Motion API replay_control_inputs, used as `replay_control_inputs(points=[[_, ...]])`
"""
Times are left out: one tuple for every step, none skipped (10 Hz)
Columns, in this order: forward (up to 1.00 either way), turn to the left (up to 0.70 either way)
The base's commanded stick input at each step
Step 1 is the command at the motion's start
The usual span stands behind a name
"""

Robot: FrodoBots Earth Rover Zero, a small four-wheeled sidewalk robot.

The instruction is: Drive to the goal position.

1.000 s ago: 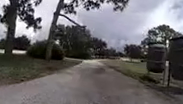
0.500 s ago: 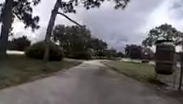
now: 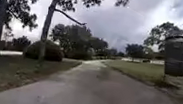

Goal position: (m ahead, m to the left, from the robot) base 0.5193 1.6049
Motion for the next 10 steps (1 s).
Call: replay_control_inputs(points=[[0.70,0.00],[0.70,0.00],[0.70,0.00],[0.70,0.00],[0.70,0.00],[0.70,0.00],[0.70,0.00],[0.70,0.00],[0.70,-0.01],[0.70,-0.11]])
